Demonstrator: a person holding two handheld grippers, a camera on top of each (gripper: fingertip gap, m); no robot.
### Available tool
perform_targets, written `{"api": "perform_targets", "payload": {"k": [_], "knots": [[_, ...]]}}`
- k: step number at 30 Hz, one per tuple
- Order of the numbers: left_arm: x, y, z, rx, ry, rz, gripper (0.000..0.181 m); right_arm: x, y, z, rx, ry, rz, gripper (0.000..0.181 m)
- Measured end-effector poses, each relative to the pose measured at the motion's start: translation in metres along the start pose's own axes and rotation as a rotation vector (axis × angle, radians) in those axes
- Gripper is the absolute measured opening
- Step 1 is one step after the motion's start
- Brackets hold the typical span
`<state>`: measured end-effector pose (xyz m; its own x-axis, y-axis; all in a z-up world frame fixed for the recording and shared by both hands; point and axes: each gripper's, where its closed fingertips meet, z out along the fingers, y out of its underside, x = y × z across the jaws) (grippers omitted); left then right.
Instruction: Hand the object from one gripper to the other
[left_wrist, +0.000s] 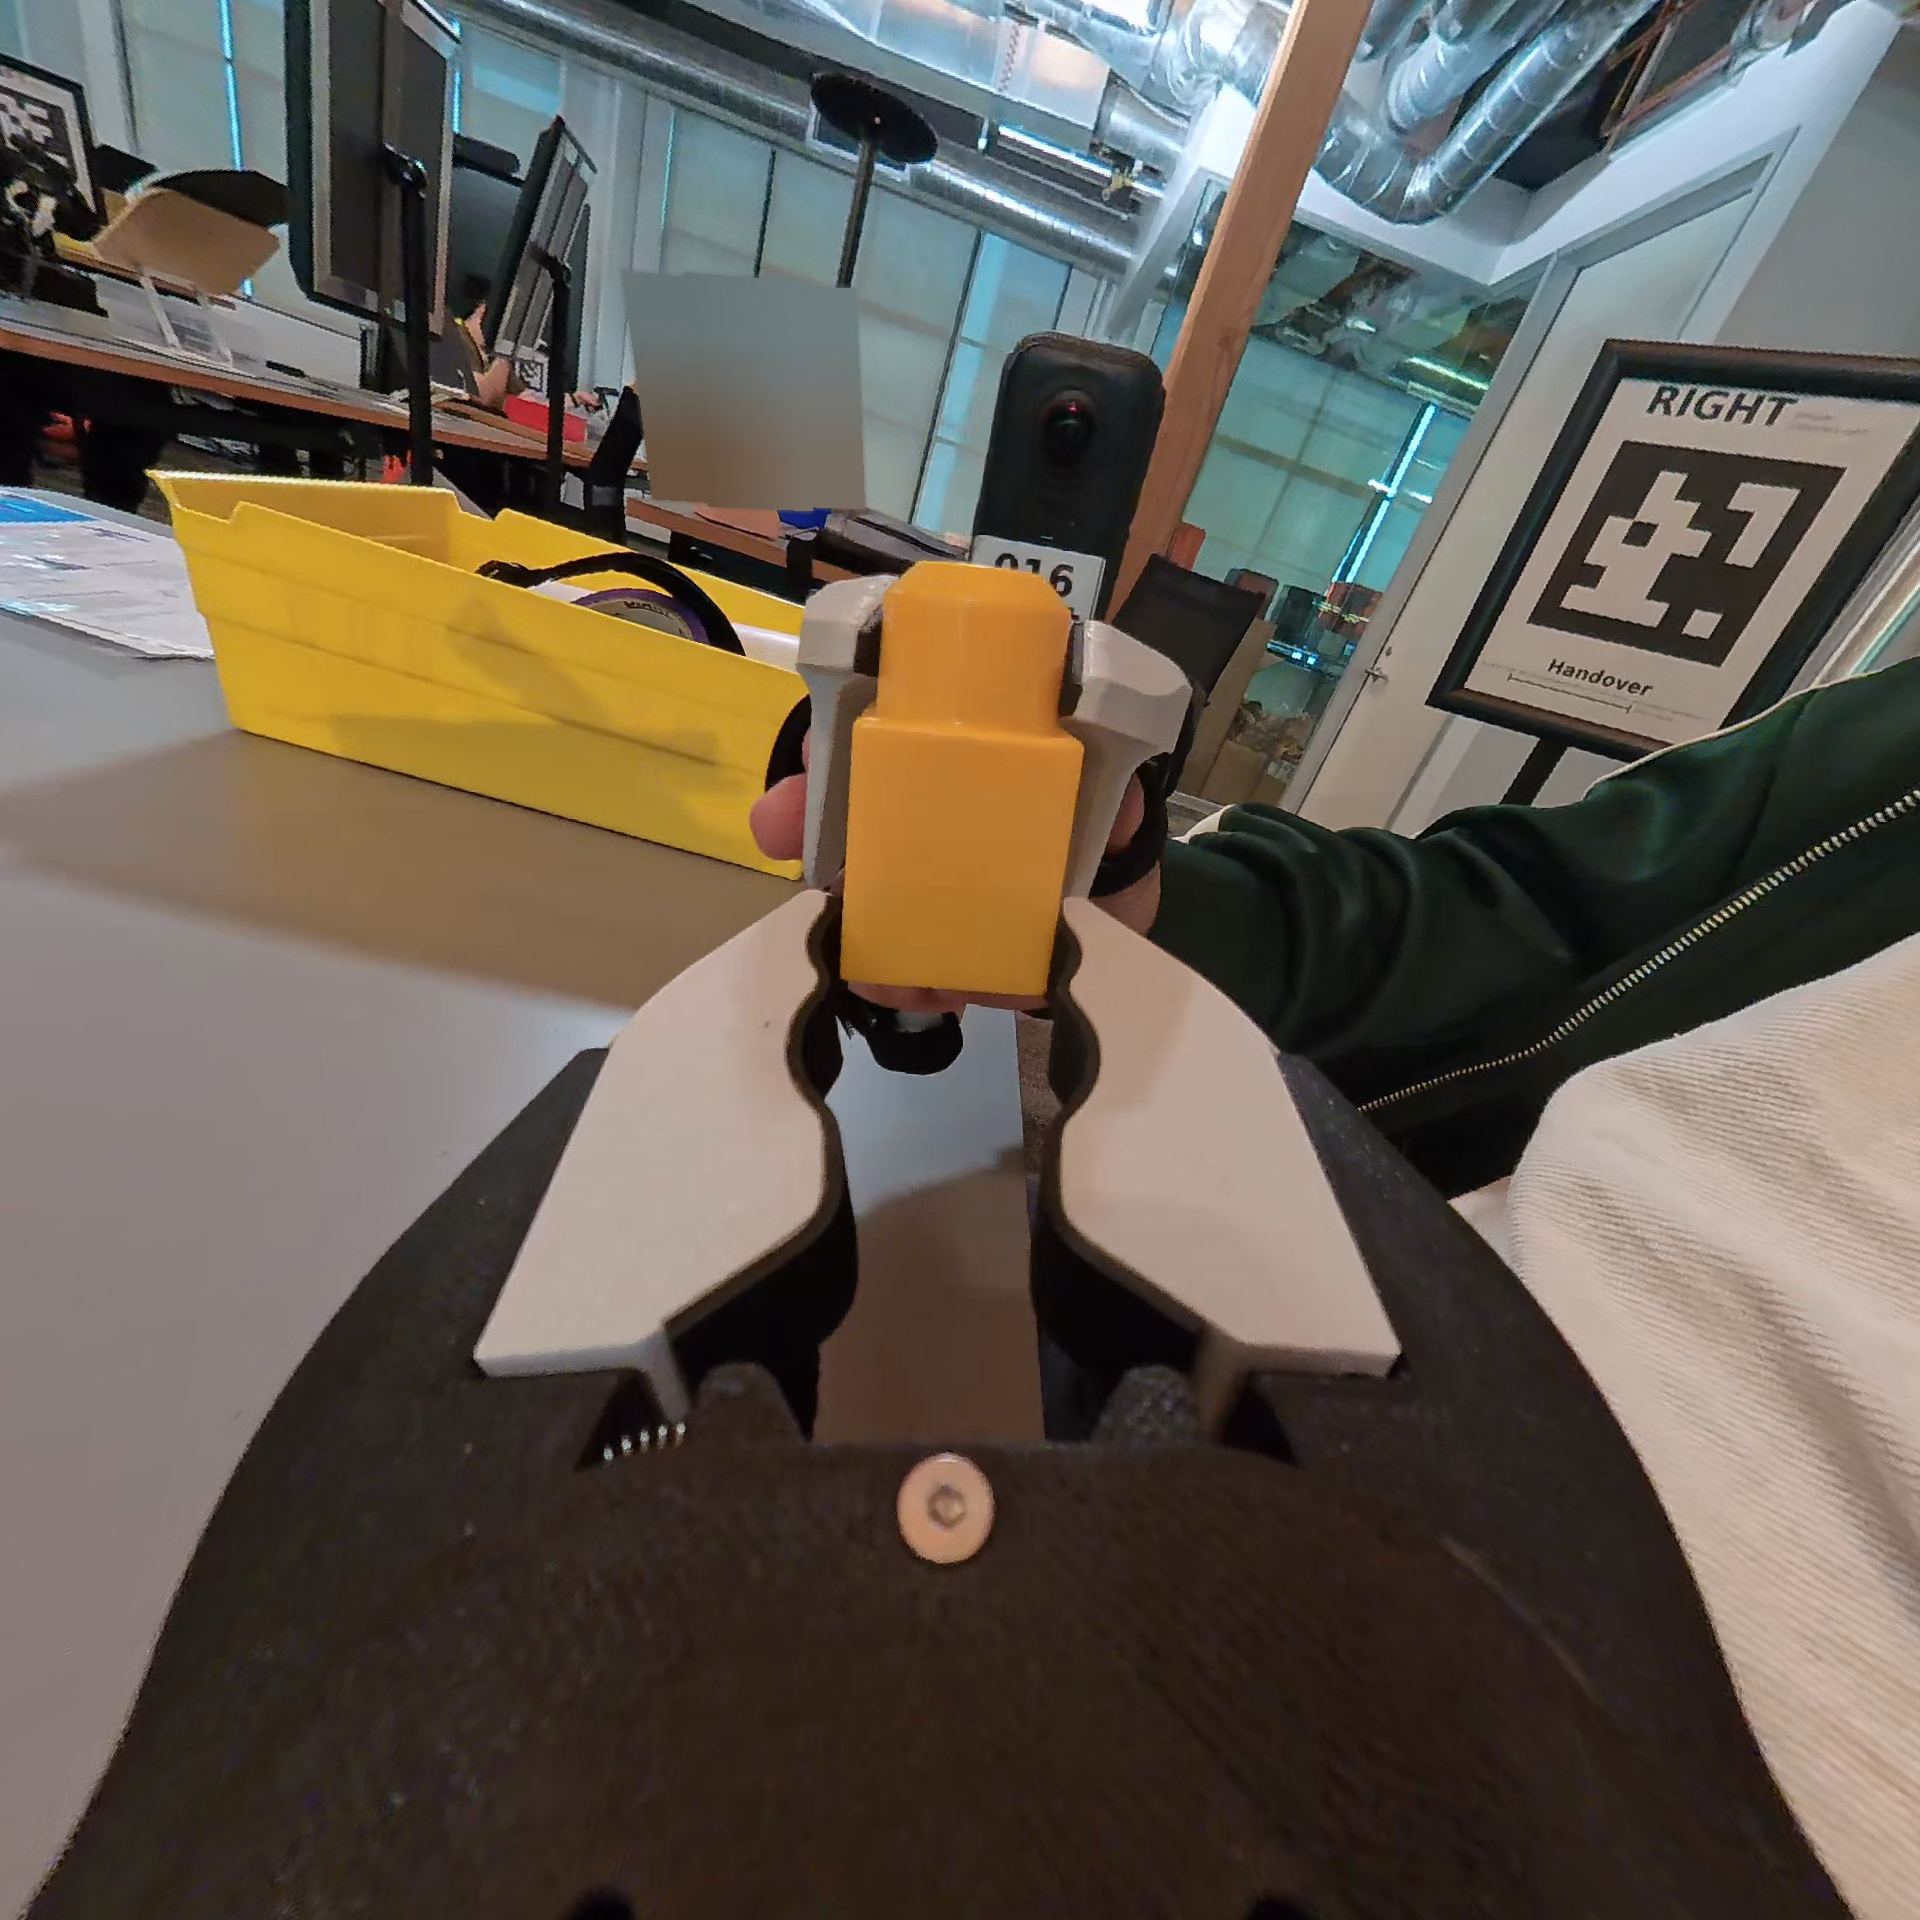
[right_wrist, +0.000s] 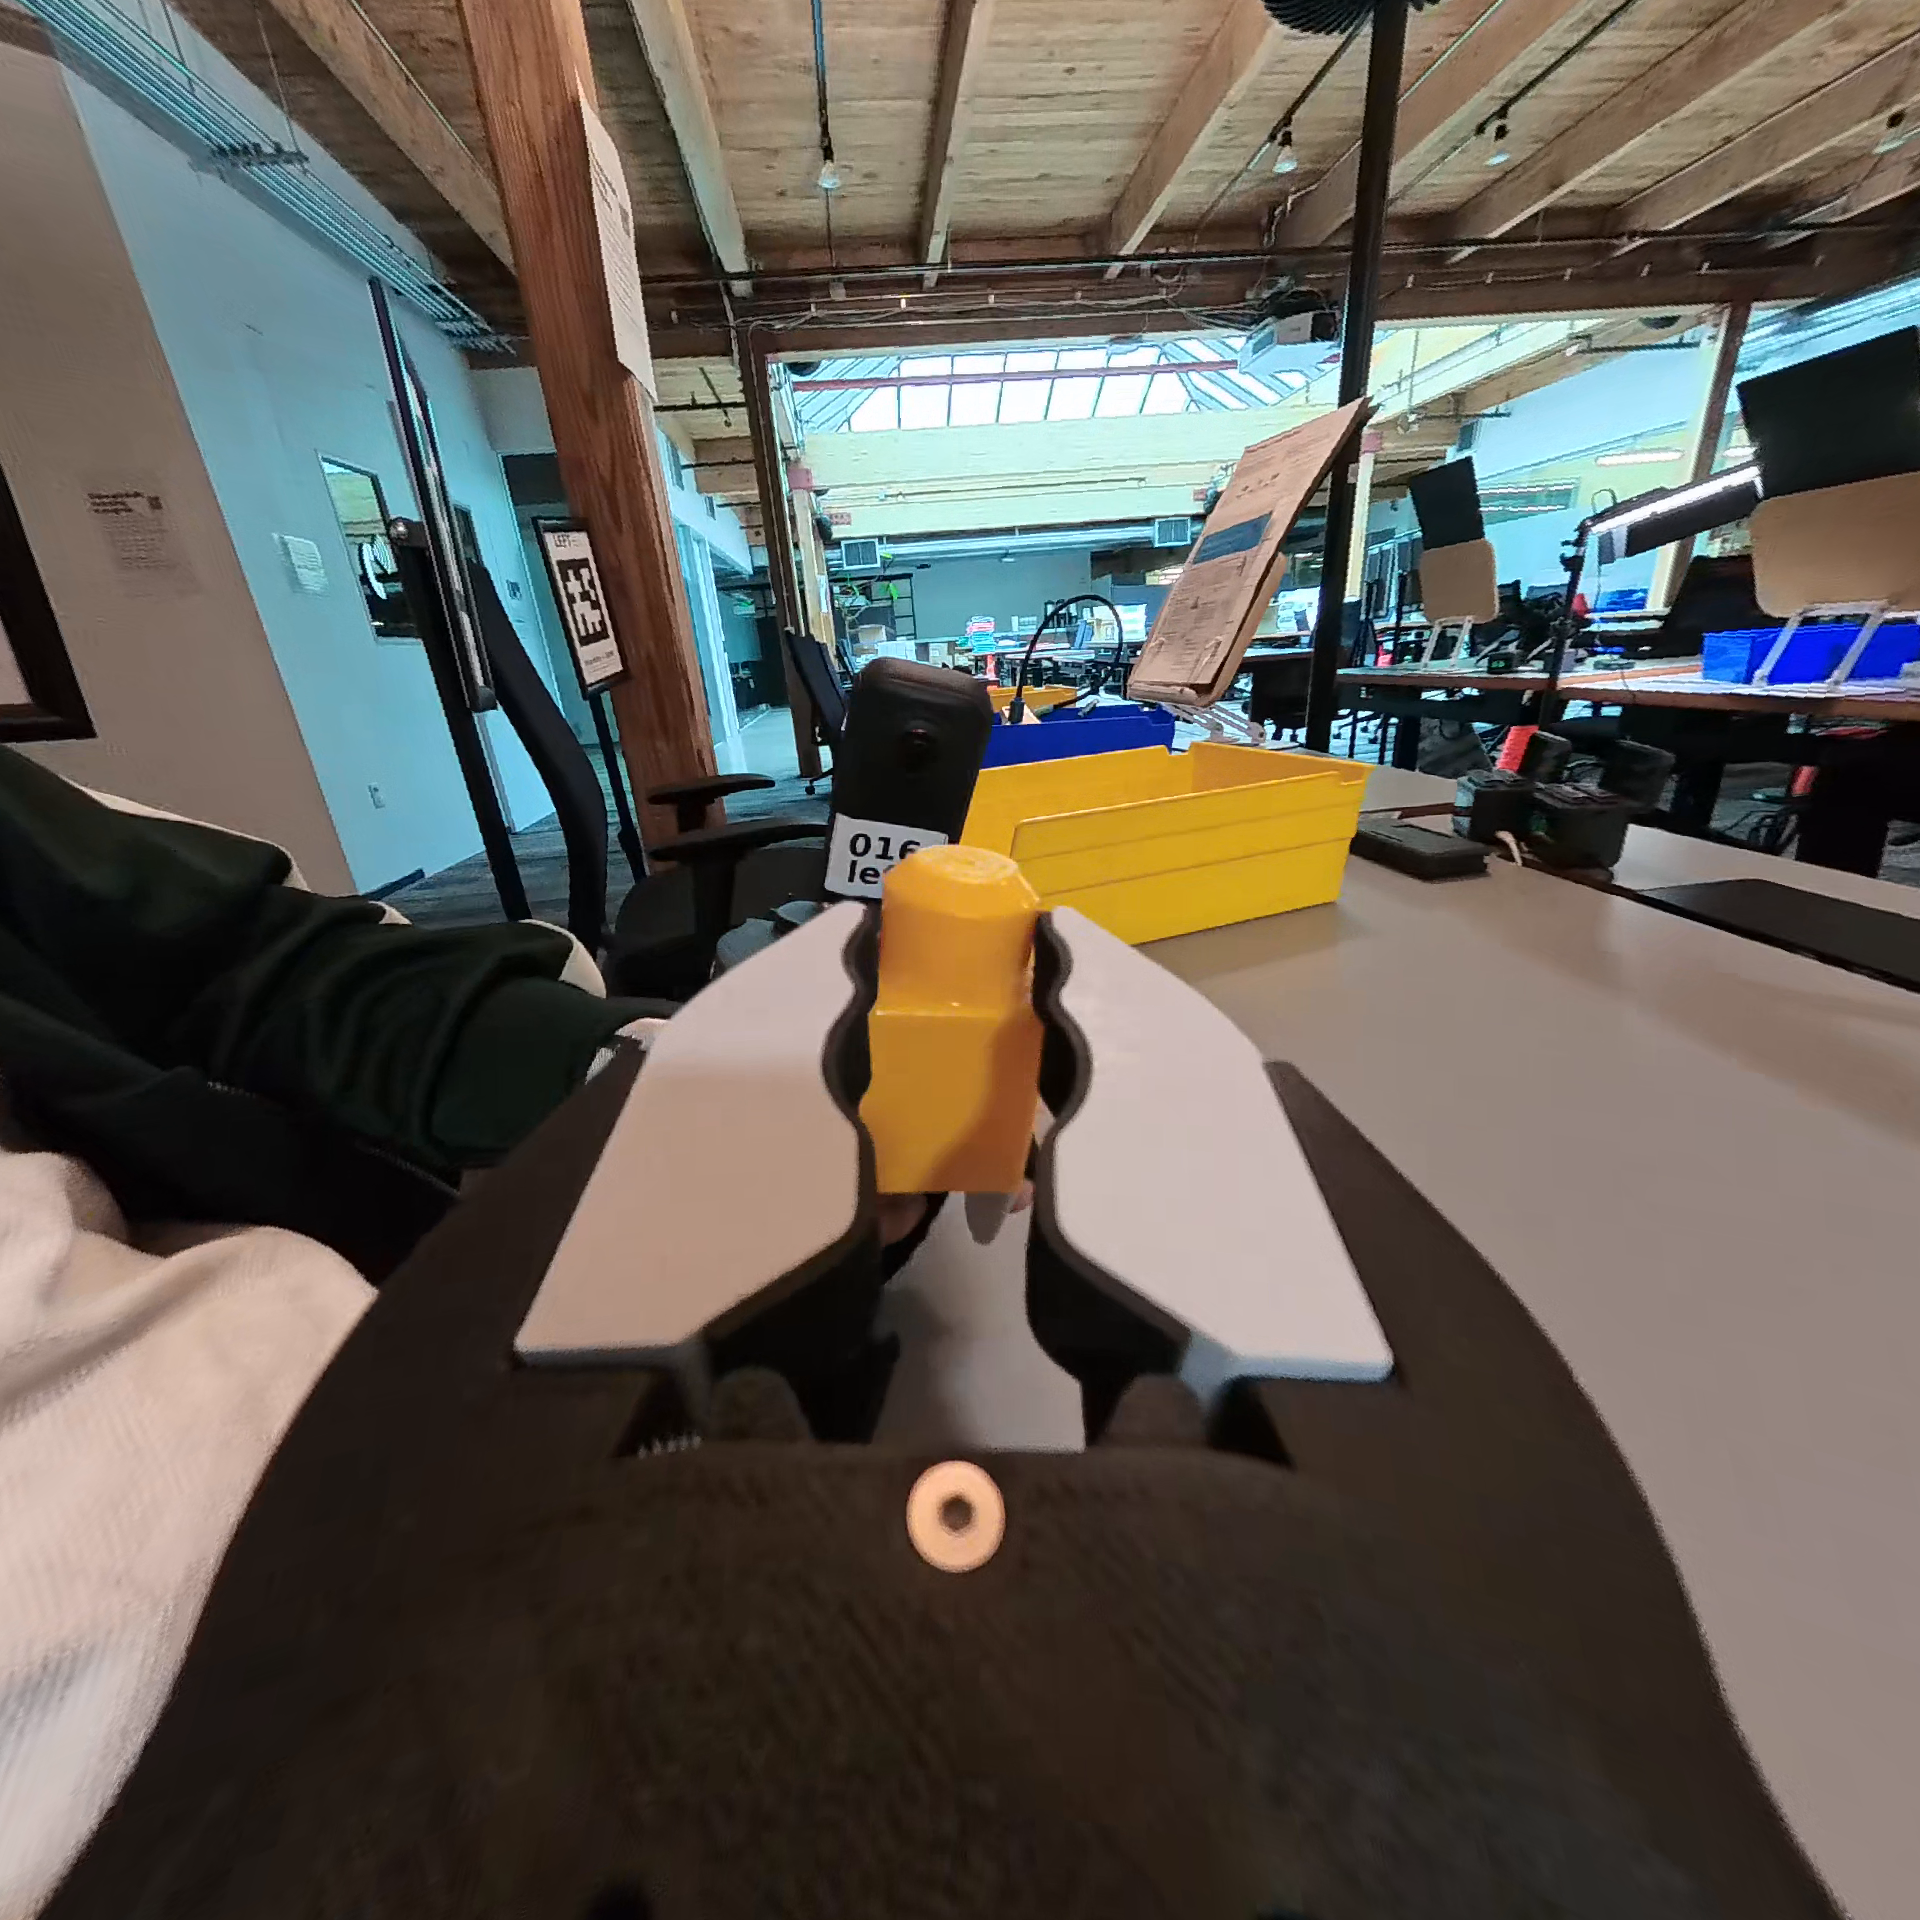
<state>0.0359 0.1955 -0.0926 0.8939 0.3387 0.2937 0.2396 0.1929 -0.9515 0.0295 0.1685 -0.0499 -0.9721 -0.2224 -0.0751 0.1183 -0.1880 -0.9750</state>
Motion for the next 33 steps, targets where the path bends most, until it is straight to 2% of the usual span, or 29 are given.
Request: {"api": "perform_targets", "payload": {"k": [4, 8, 13, 20, 29, 33], "knots": [[-0.002, 0.001, 0.000, -0.003, -0.008, -0.011, 0.037, 0.002, -0.002, -0.002, 0.014, 0.003, 0.004, 0.029], [0.000, -0.001, 0.000, 0.017, 0.031, -0.075, 0.054, -0.005, -0.011, -0.006, 0.058, -0.083, 0.075, 0.029], [0.030, -0.006, -0.003, 0.040, 0.320, -0.296, 0.050, -0.025, -0.027, -0.015, 0.128, -0.289, 0.236, 0.028], [0.065, -0.013, -0.001, 0.062, 0.596, -0.490, 0.061, -0.057, -0.030, -0.011, 0.119, -0.499, 0.337, 0.028], [0.094, -0.008, 0.000, 0.014, 0.766, -0.520, 0.038, -0.072, -0.025, -0.006, 0.081, -0.567, 0.368, 0.028], [0.095, -0.007, 0.000, 0.009, 0.771, -0.522, 0.038, -0.072, -0.026, -0.006, 0.087, -0.570, 0.375, 0.029]]}}
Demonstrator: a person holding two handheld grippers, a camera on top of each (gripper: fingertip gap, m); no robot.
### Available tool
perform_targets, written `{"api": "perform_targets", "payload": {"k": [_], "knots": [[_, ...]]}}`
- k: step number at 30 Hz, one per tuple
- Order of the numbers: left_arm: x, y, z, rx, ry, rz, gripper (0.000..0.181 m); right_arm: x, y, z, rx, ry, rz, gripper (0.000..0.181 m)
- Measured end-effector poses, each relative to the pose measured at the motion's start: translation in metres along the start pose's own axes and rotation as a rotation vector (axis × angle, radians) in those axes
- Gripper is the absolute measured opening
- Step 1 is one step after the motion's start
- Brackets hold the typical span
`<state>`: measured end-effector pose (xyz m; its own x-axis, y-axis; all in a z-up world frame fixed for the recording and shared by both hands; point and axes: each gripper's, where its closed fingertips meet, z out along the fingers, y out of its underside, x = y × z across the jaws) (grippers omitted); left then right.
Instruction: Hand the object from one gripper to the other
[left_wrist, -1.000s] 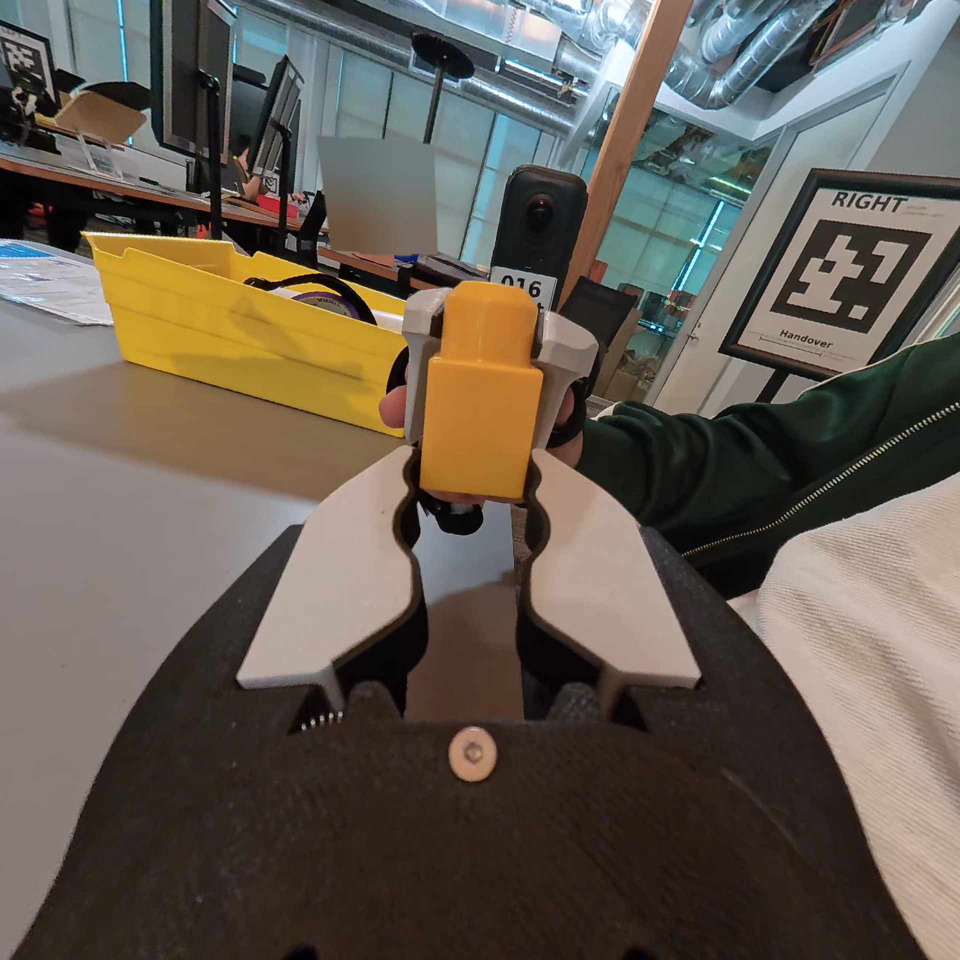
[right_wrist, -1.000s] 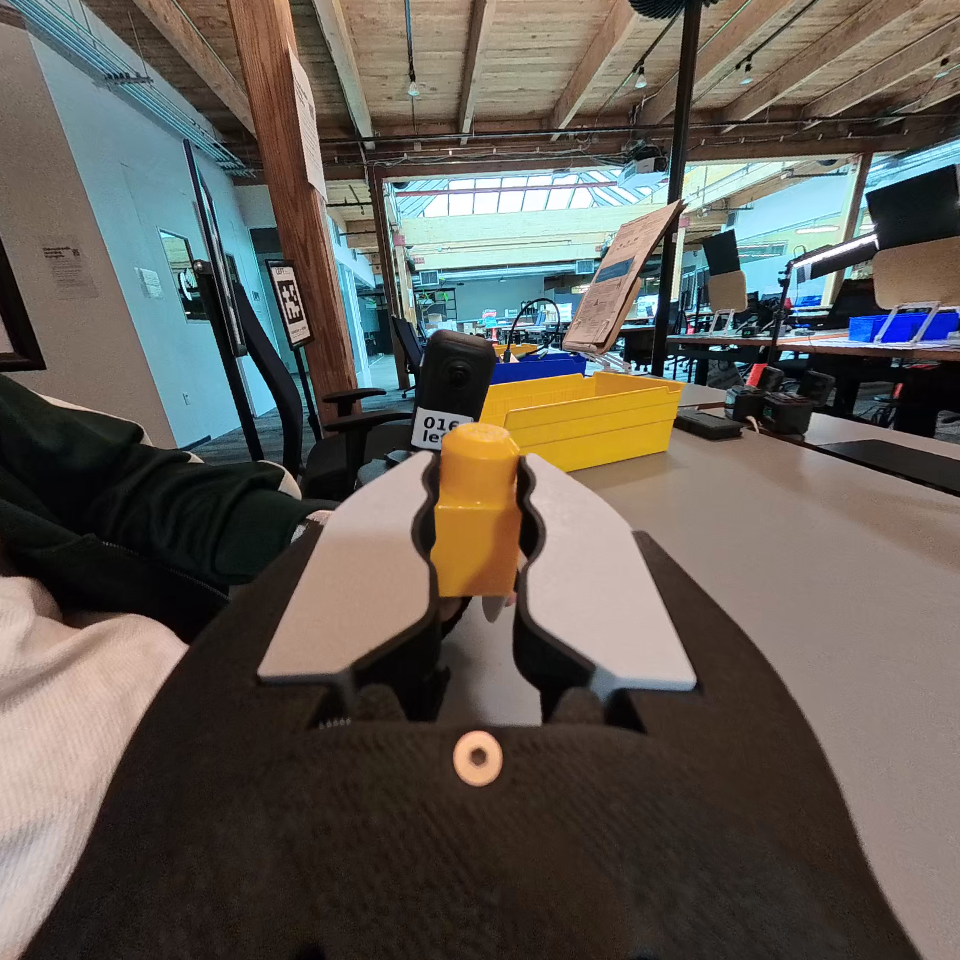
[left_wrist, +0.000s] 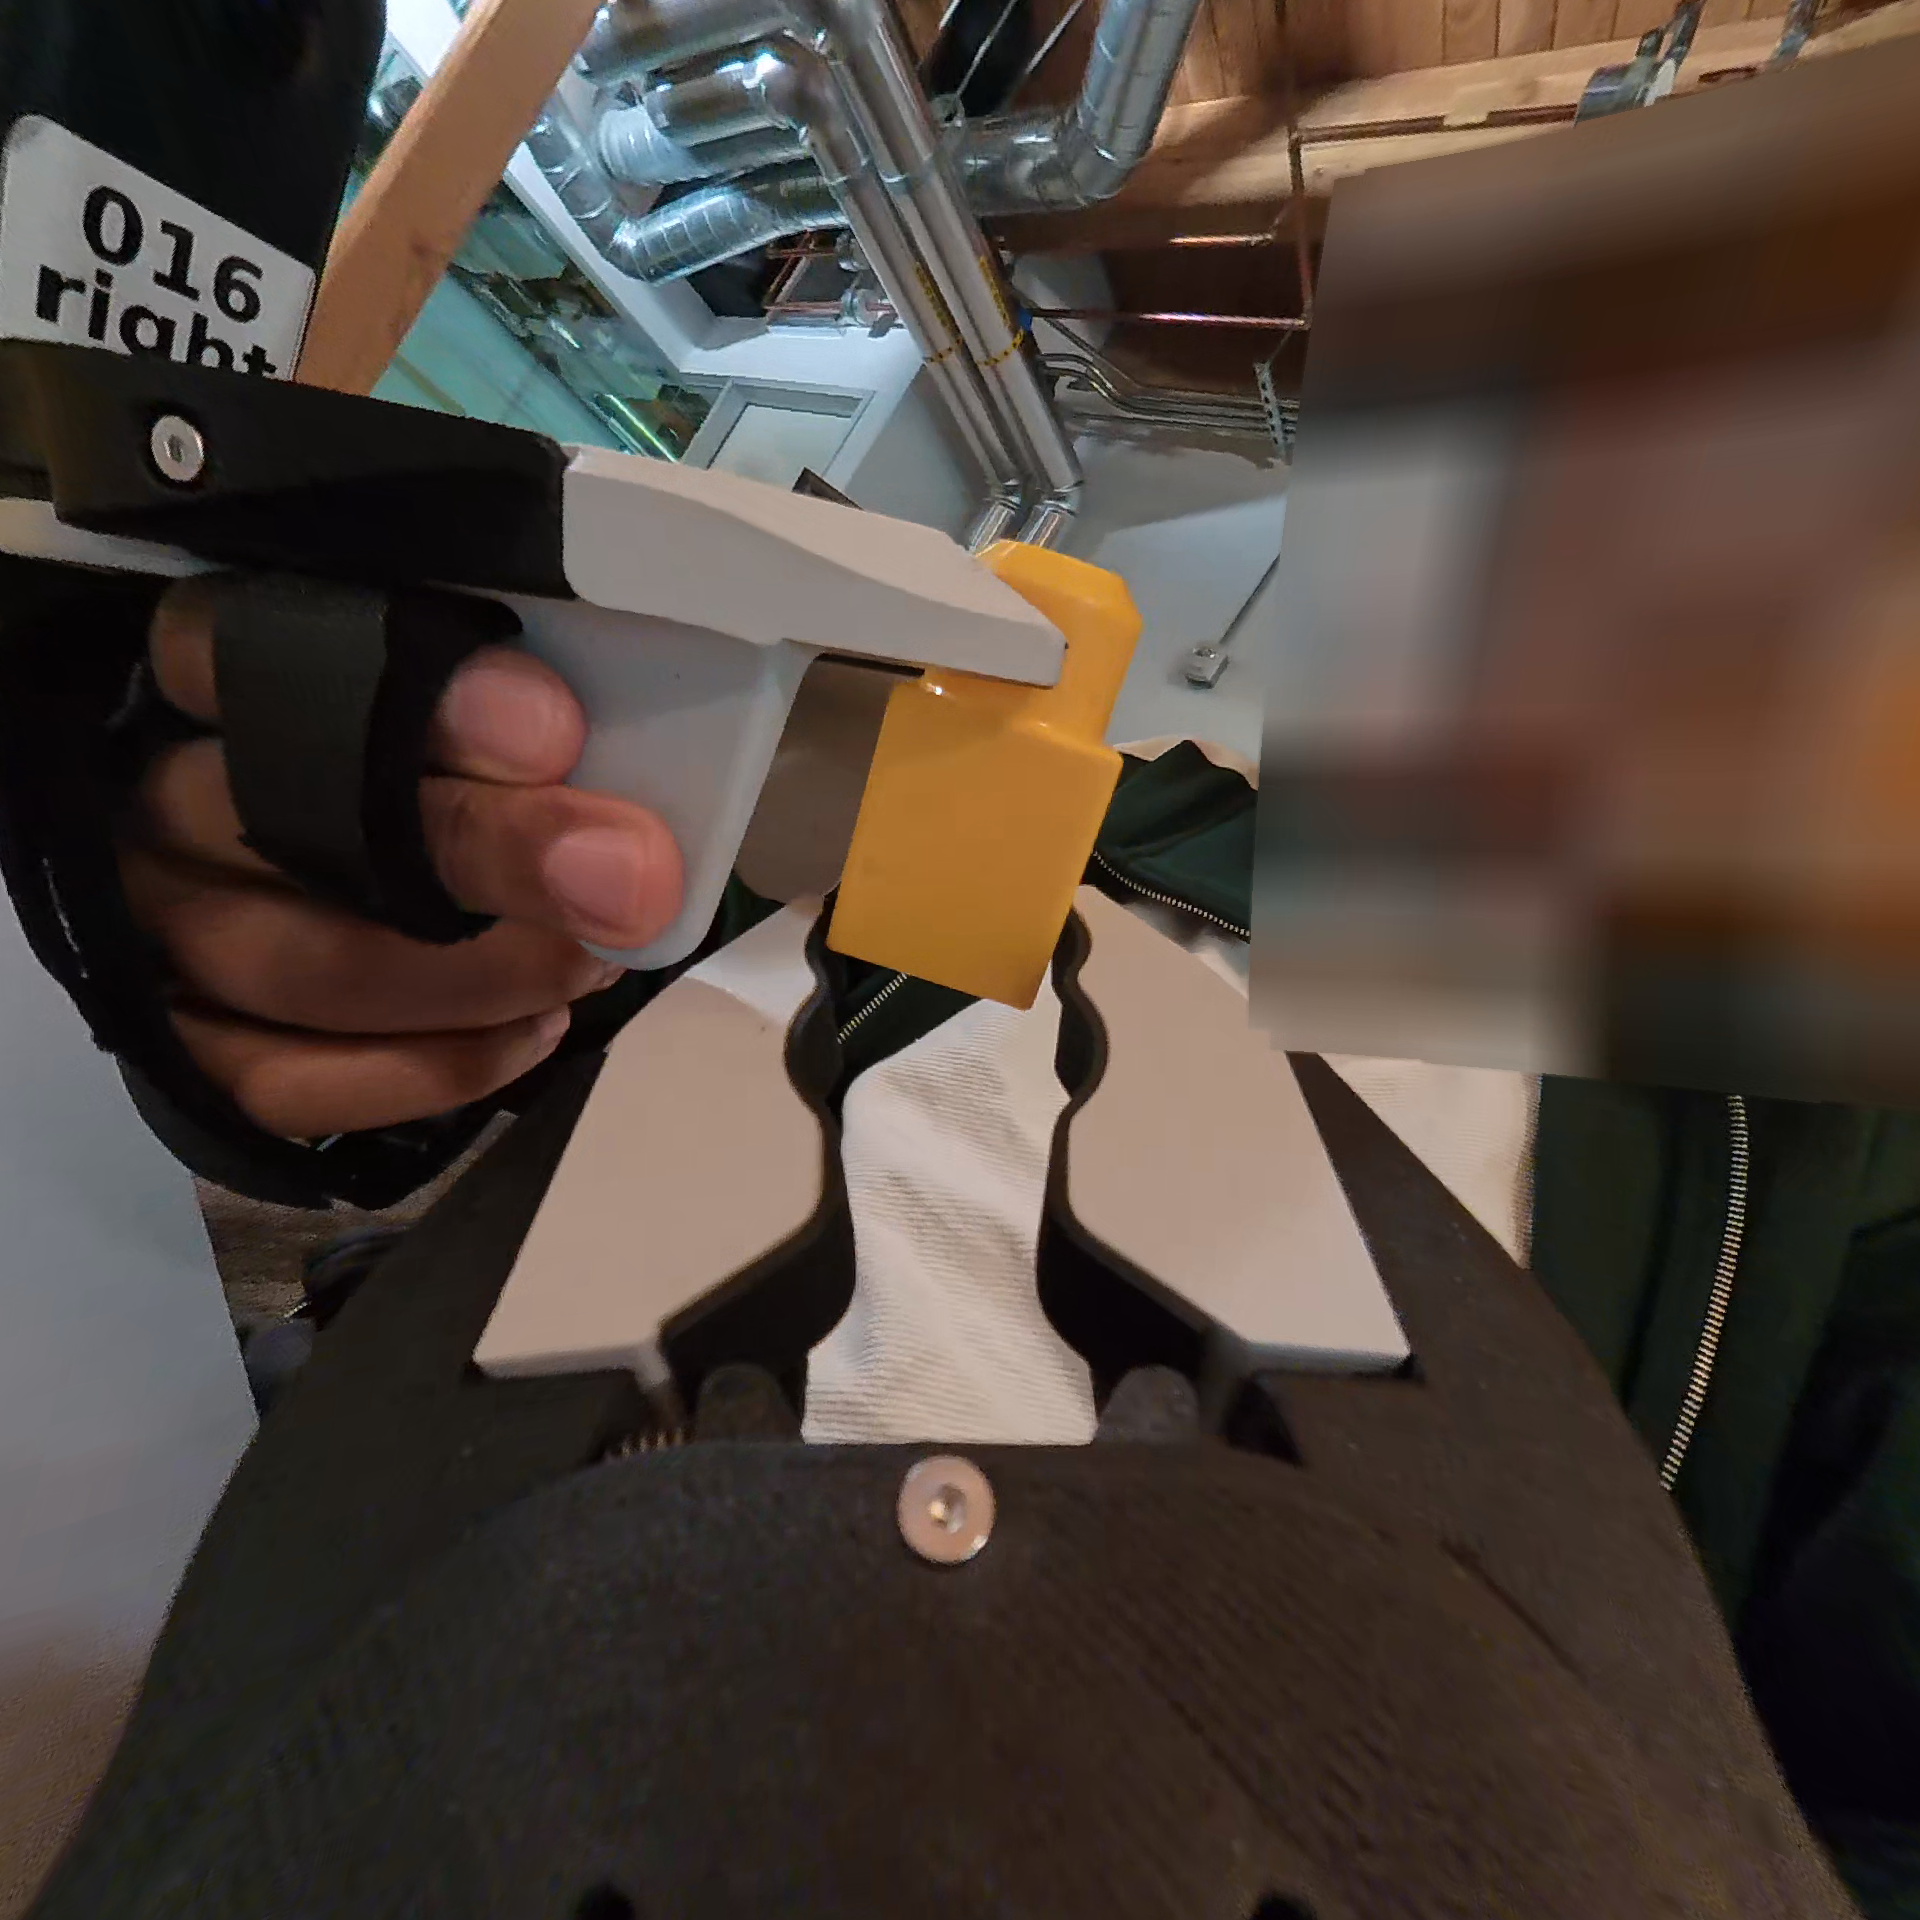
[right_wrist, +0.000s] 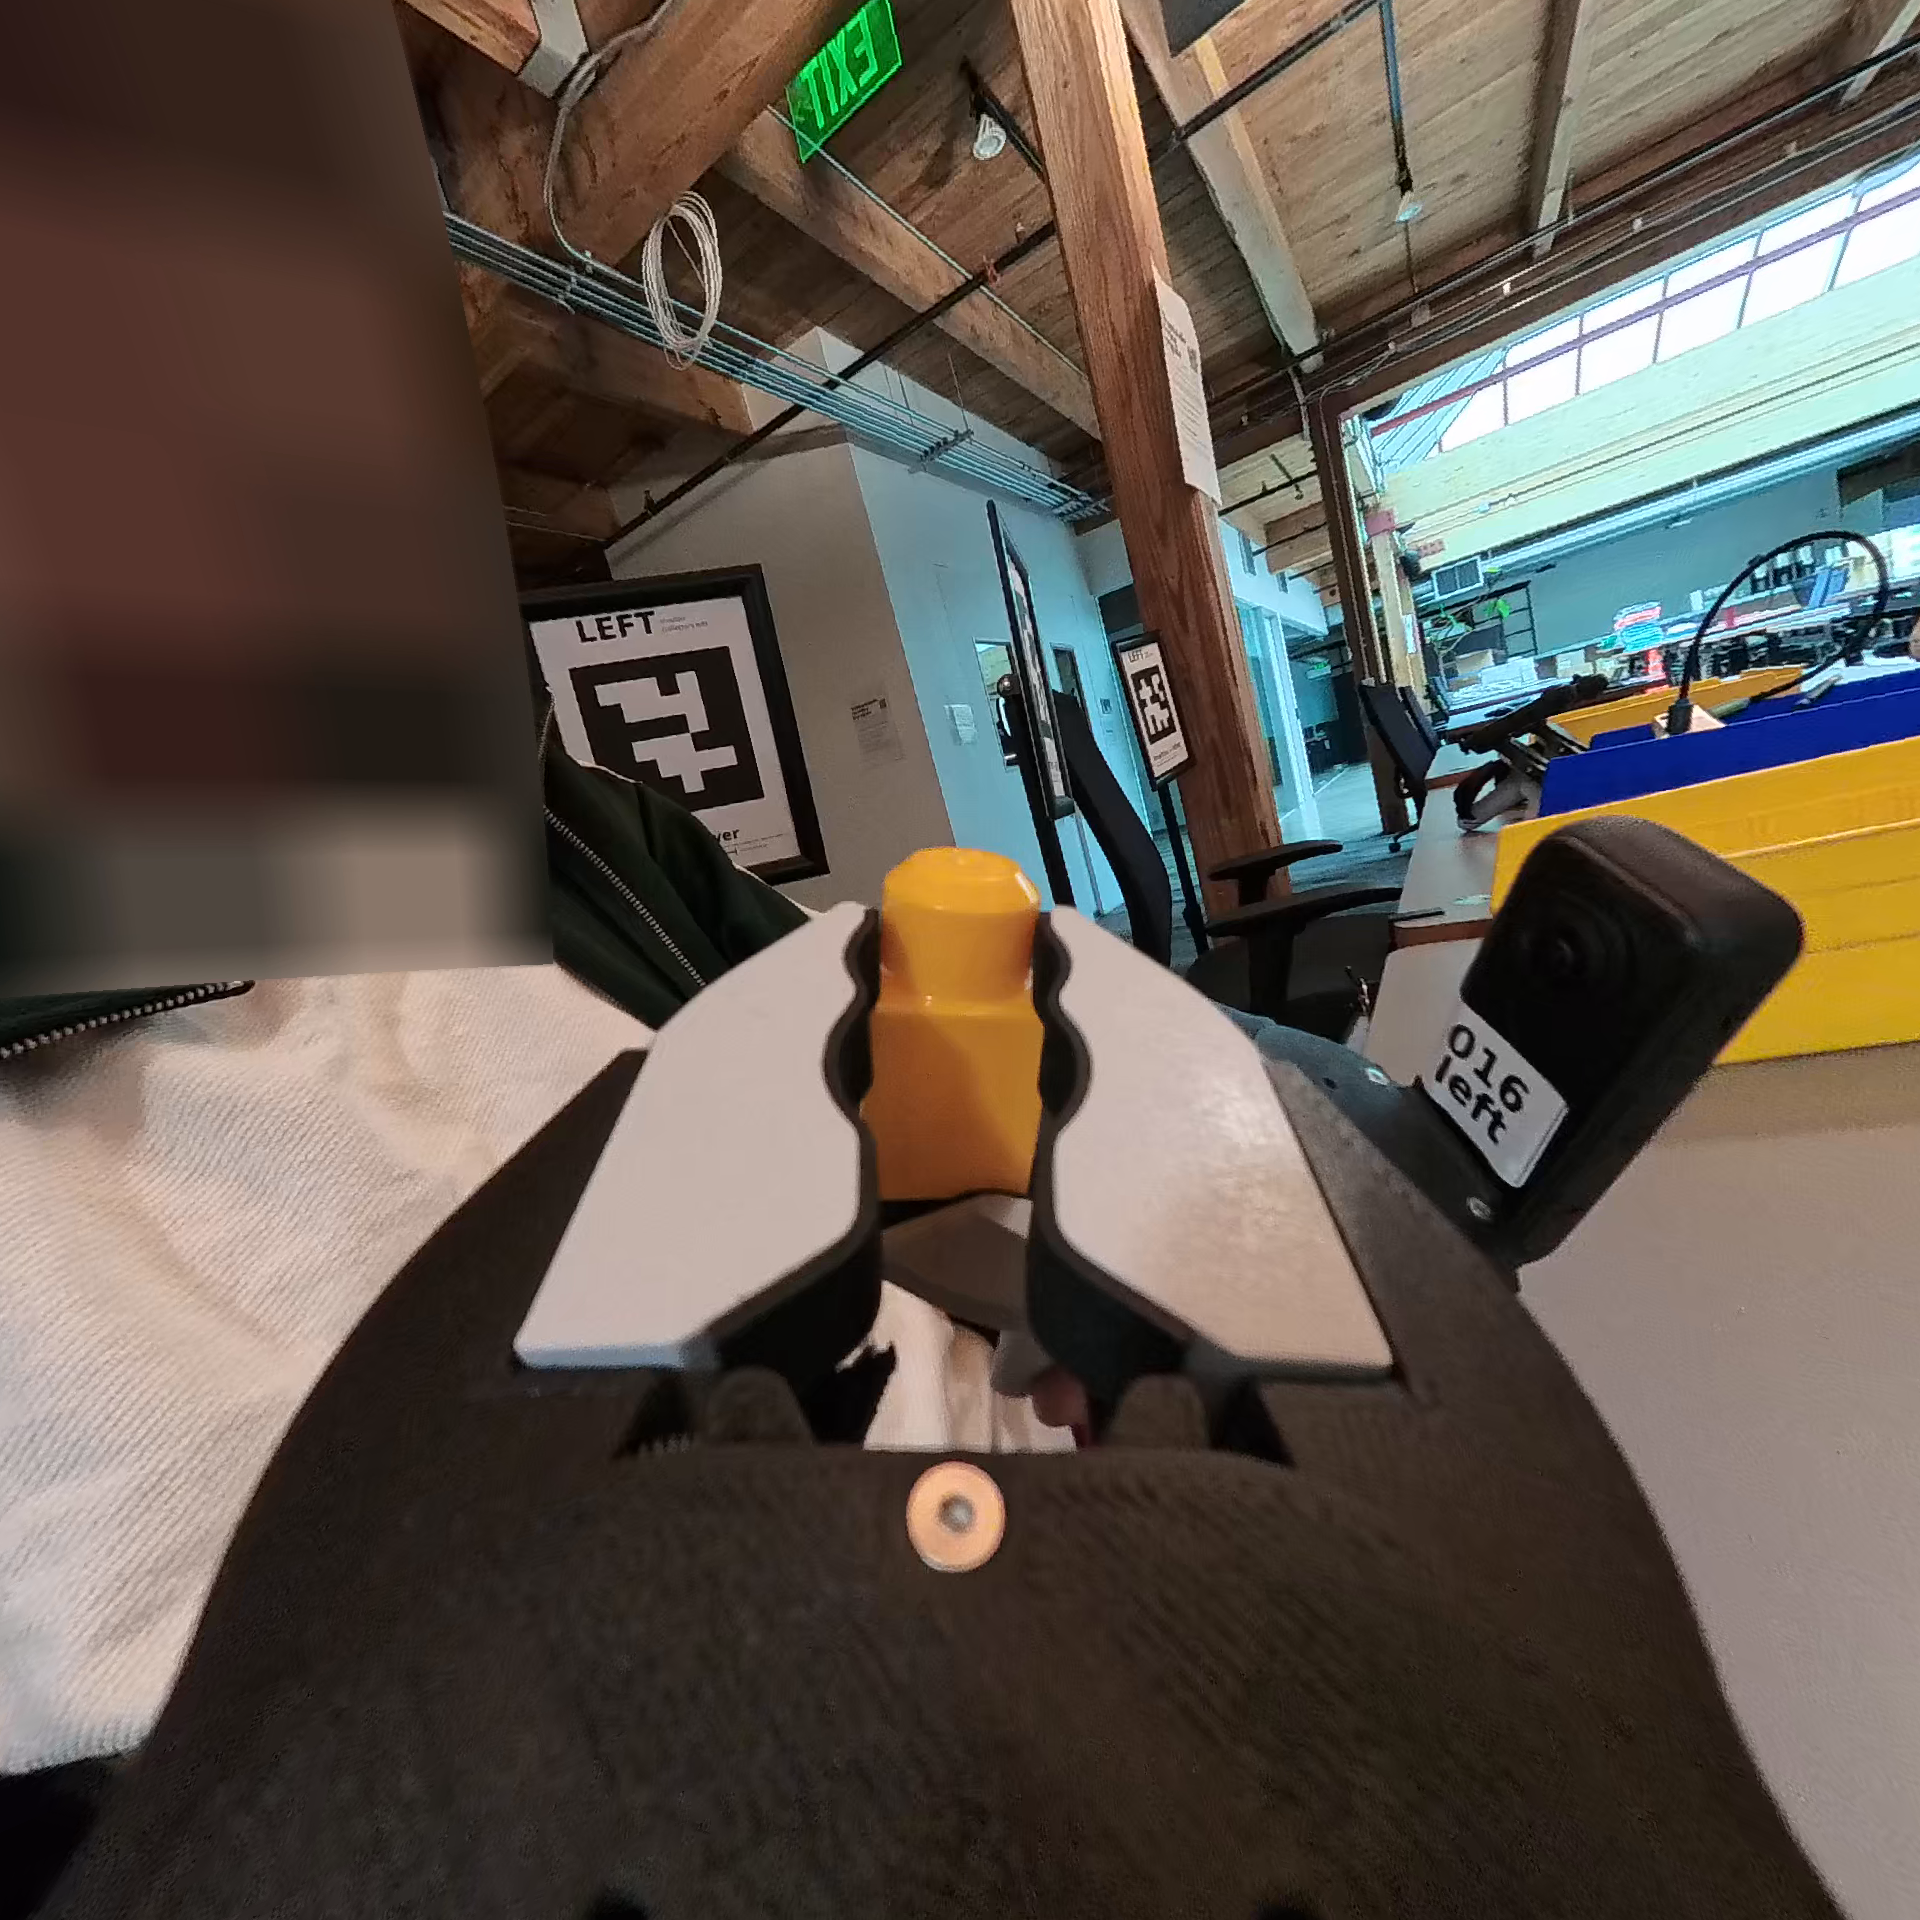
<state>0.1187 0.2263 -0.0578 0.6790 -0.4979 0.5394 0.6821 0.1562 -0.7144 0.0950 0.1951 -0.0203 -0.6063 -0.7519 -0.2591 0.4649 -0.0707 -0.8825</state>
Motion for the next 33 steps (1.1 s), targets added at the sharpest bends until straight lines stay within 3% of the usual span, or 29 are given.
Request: {"api": "perform_targets", "payload": {"k": [3, 4, 6, 7, 9, 12, 18, 22, 27, 33], "knots": [[-0.001, -0.003, 0.000, 0.015, -0.014, 0.021, 0.037, 0.005, -0.003, -0.002, 0.026, 0.036, -0.013, 0.031], [-0.002, -0.005, -0.001, 0.027, -0.025, 0.034, 0.037, 0.014, -0.007, -0.004, 0.047, 0.098, -0.030, 0.047], [-0.003, -0.010, -0.004, 0.048, -0.054, 0.069, 0.037, 0.038, -0.019, -0.015, 0.133, 0.276, -0.070, 0.096], [-0.005, -0.013, -0.006, 0.059, -0.078, 0.092, 0.037, 0.047, -0.027, -0.024, 0.176, 0.353, -0.102, 0.108], [-0.012, -0.020, -0.014, 0.081, -0.172, 0.160, 0.037, 0.061, -0.036, -0.042, 0.205, 0.497, -0.186, 0.115], [-0.032, -0.033, -0.034, 0.111, -0.408, 0.298, 0.036, 0.069, -0.039, -0.058, 0.154, 0.635, -0.320, 0.111], [-0.048, -0.053, -0.070, 0.196, -0.686, 0.388, 0.037, 0.071, -0.022, -0.050, 0.009, 0.656, -0.387, 0.078], [-0.056, -0.051, -0.076, 0.164, -0.766, 0.413, 0.037, 0.080, -0.004, -0.045, -0.139, 0.708, -0.460, 0.058], [-0.059, -0.045, -0.069, 0.091, -0.792, 0.464, 0.037, 0.073, 0.003, -0.036, -0.171, 0.652, -0.487, 0.036], [-0.057, -0.048, -0.069, 0.088, -0.805, 0.514, 0.037, 0.072, 0.000, -0.036, -0.155, 0.649, -0.484, 0.035]]}}
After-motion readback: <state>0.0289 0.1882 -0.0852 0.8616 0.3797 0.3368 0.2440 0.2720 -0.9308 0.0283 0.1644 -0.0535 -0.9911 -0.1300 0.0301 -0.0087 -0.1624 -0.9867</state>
